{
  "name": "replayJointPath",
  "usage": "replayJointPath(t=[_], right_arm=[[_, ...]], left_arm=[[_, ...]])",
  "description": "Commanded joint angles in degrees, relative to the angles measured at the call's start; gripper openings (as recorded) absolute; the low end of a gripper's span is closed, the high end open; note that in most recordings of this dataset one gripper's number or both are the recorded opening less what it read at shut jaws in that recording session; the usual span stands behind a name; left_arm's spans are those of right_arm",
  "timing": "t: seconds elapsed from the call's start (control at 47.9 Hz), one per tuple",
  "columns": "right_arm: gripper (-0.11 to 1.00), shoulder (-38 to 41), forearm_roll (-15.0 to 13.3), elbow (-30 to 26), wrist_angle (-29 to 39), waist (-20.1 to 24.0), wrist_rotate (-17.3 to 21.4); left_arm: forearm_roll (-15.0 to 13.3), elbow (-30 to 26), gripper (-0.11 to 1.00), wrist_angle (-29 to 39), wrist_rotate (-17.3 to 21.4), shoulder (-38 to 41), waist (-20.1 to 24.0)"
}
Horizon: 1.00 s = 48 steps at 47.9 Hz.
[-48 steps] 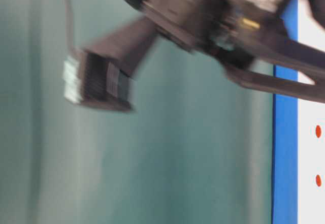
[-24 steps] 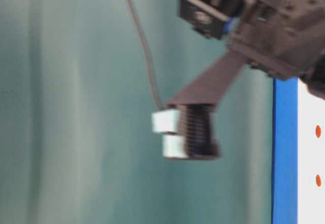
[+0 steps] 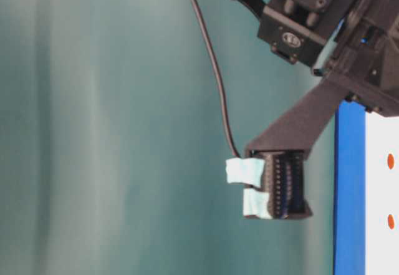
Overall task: Touch the tip of the soldering iron to the mark.
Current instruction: 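Close the right gripper on the red handle and lift the iron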
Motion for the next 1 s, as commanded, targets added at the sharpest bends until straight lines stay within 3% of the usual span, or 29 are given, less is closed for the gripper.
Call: replayJointPath(t=[0.0,0.083,0.167,0.542,0.751,0.981], right_arm=[[0.45,-0.79,-0.35,-0.97,0.09,0.79,-0.18],[0.22,-0.79,-0.62,-0.97,0.09,0.97,-0.26],[0.07,-0.79,-0.7,-0.97,0.09,1.14,-0.26],[0.06,-2.81,-0.7,-1.05,1.23,1.14,-0.18],[0.06,-8.79,-0.88,-2.11,9.05,0.7,-0.18],[0.06,-15.12,-3.96,-5.27,19.69,0.7,0.09]], left_arm=[[0.09,-0.7,0.0,-0.26,-0.09,0.18,0.09],[0.09,-0.7,0.0,-0.26,-0.09,0.18,0.09],[0.18,-0.7,0.0,-0.26,-0.09,0.18,0.09],[0.09,-0.7,0.0,-0.26,-0.09,0.18,0.09],[0.09,-0.7,0.0,-0.26,-0.09,0.09,0.09],[0.09,-0.79,0.0,-0.26,-0.09,-0.53,0.09]])
